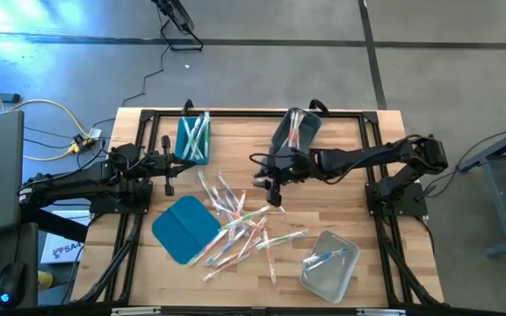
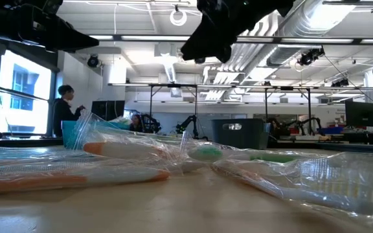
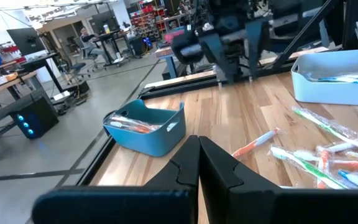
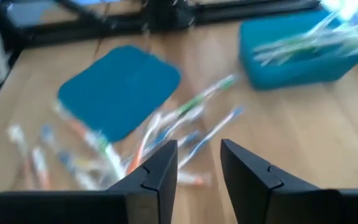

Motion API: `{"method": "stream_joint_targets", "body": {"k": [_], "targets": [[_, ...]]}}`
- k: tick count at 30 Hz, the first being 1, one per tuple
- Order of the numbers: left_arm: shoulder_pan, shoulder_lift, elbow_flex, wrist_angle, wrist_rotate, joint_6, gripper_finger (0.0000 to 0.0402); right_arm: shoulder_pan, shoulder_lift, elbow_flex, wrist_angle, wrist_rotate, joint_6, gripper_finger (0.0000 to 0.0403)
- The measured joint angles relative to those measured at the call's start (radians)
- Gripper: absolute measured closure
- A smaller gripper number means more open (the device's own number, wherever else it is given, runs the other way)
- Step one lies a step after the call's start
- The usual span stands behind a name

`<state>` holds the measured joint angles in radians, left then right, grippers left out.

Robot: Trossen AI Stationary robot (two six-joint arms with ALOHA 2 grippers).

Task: Pick & Place Toothbrushes
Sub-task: Put the middle green toothbrush into the blue bin

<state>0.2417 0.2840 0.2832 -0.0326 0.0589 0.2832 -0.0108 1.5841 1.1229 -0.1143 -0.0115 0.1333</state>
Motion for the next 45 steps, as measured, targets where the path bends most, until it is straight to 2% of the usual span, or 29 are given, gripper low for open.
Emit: {"method": "stream_joint_targets", "body": {"k": [5, 10, 19, 22, 27, 32, 35, 45], "targets": [[0.000, 0.000, 0.000, 0.000, 0.000, 0.000, 0.0402, 0.018, 0.000, 0.000, -0.141, -0.100, 0.129, 0.0294], [0.000, 0.000, 0.000, 0.000, 0.000, 0.000, 0.0402, 0.058, 0.000, 0.000, -0.256, -0.100, 0.222, 0.0305], [0.000, 0.000, 0.000, 0.000, 0.000, 0.000, 0.0402, 0.143, 0.000, -0.001, -0.319, -0.099, 0.232, 0.0311], [0.000, 0.000, 0.000, 0.000, 0.000, -0.001, 0.0402, 0.158, 0.000, -0.001, -0.323, -0.065, 0.271, 0.0312], [0.000, 0.000, 0.000, -0.002, 0.002, -0.044, 0.0402, 0.161, 0.008, -0.002, -0.357, 0.055, 0.397, 0.0312], [0.000, 0.000, 0.000, -0.033, 0.002, -0.058, 0.0402, 0.162, 0.049, -0.004, -0.328, 0.065, 0.205, 0.0312], [0.000, 0.000, 0.000, -0.040, 0.002, -0.078, 0.0402, 0.154, 0.095, -0.004, -0.254, 0.058, 0.125, 0.0312], [0.000, 0.000, 0.000, -0.046, -0.001, -0.088, 0.0402, 0.132, 0.239, -0.005, -0.099, 0.036, 0.000, 0.0312]]}}
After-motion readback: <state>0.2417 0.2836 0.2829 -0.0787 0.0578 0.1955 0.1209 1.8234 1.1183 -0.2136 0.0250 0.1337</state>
